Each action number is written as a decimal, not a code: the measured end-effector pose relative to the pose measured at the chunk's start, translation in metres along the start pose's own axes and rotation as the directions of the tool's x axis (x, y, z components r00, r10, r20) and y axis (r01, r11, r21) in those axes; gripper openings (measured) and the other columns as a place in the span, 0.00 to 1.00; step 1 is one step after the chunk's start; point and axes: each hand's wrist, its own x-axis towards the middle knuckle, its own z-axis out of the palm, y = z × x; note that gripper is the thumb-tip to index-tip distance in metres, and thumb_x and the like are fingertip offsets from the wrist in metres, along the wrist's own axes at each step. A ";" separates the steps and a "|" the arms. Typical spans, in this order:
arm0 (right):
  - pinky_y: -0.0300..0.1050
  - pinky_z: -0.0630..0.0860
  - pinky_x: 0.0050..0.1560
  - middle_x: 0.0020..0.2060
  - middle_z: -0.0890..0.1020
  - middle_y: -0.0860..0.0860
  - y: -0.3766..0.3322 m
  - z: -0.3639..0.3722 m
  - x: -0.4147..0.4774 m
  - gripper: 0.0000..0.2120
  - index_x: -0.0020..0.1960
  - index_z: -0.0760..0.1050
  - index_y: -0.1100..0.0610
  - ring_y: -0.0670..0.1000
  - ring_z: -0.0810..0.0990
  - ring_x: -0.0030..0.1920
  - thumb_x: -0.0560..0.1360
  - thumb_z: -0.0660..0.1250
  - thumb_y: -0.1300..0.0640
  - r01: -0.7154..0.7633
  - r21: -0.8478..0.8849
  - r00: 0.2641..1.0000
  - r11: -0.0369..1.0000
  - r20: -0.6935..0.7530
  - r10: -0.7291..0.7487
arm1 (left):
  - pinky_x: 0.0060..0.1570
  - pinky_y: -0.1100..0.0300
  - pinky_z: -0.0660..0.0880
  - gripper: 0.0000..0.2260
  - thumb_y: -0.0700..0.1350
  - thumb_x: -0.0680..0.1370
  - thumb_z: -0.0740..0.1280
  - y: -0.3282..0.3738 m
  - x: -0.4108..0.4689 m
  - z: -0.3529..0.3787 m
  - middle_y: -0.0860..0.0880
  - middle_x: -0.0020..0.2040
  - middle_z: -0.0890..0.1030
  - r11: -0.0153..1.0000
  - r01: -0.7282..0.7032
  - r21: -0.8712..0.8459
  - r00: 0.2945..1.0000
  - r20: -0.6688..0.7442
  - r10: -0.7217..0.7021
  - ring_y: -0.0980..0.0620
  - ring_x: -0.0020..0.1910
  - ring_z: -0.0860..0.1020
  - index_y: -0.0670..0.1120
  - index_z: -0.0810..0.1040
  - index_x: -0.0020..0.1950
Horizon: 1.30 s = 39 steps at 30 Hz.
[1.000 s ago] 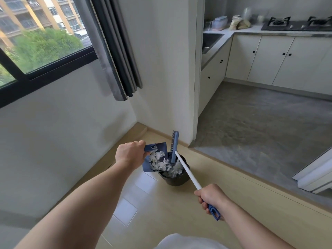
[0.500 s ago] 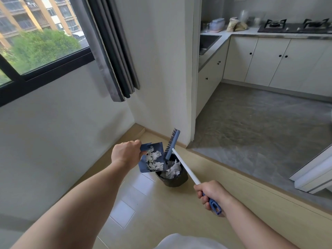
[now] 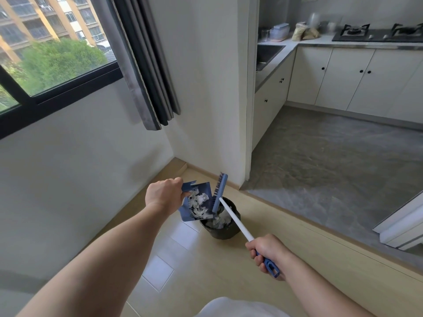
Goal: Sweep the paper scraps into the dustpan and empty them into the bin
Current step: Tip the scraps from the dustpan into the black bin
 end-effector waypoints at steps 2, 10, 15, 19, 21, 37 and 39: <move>0.34 0.64 0.20 0.24 0.73 0.49 0.000 0.000 0.002 0.08 0.40 0.74 0.58 0.44 0.67 0.19 0.78 0.64 0.61 0.005 -0.009 1.000 1.000 -0.015 -0.005 | 0.37 0.57 0.68 0.18 0.64 0.80 0.60 -0.001 -0.001 0.000 0.50 0.46 0.83 1.000 0.000 0.003 1.000 -0.001 0.000 0.44 0.45 0.82 0.50 0.75 0.53; 0.34 0.63 0.20 0.24 0.72 0.50 0.003 -0.006 0.002 0.07 0.42 0.75 0.60 0.45 0.66 0.19 0.79 0.64 0.62 0.037 -0.023 0.998 0.999 -0.053 -0.038 | 0.36 0.56 0.68 0.18 0.65 0.80 0.60 -0.004 -0.002 0.003 0.51 0.46 0.83 1.000 0.008 -0.002 1.000 0.000 -0.008 0.44 0.44 0.83 0.50 0.75 0.52; 0.34 0.64 0.20 0.23 0.72 0.49 0.000 -0.009 -0.004 0.10 0.39 0.72 0.59 0.44 0.66 0.20 0.79 0.64 0.61 0.036 0.004 0.998 0.999 -0.047 -0.036 | 0.36 0.57 0.68 0.17 0.63 0.80 0.61 -0.004 -0.002 0.002 0.51 0.46 0.84 1.000 0.015 0.003 1.000 -0.002 -0.015 0.45 0.45 0.83 0.50 0.76 0.53; 0.34 0.63 0.19 0.24 0.71 0.48 -0.003 -0.008 -0.006 0.11 0.38 0.72 0.58 0.43 0.66 0.20 0.79 0.65 0.60 0.025 0.054 1.000 0.998 -0.008 -0.025 | 0.37 0.57 0.68 0.17 0.63 0.80 0.61 -0.003 -0.002 0.001 0.51 0.47 0.84 1.000 0.023 0.006 1.000 0.001 -0.023 0.44 0.45 0.83 0.50 0.75 0.52; 0.34 0.62 0.19 0.24 0.71 0.48 -0.003 -0.008 -0.006 0.11 0.37 0.71 0.57 0.43 0.65 0.20 0.79 0.65 0.60 0.013 0.080 1.000 0.997 0.023 -0.015 | 0.37 0.57 0.69 0.17 0.63 0.80 0.61 -0.003 -0.002 0.001 0.50 0.46 0.83 1.000 0.023 0.002 1.000 0.003 -0.023 0.44 0.45 0.83 0.49 0.75 0.52; 0.35 0.63 0.20 0.25 0.72 0.49 0.008 -0.006 0.001 0.06 0.43 0.75 0.59 0.44 0.66 0.21 0.79 0.64 0.61 -0.018 -0.028 1.000 0.999 -0.021 0.018 | 0.37 0.57 0.70 0.17 0.63 0.80 0.61 -0.003 0.002 0.004 0.50 0.45 0.83 0.999 0.049 -0.012 0.999 0.010 -0.049 0.44 0.44 0.83 0.50 0.75 0.51; 0.35 0.63 0.20 0.24 0.72 0.49 0.007 -0.008 0.002 0.07 0.43 0.75 0.59 0.44 0.66 0.21 0.79 0.64 0.61 -0.002 -0.036 0.999 0.999 -0.038 0.000 | 0.36 0.57 0.70 0.17 0.63 0.80 0.61 -0.004 0.002 0.005 0.50 0.45 0.83 0.999 0.048 -0.013 0.999 0.007 -0.048 0.44 0.44 0.82 0.50 0.75 0.51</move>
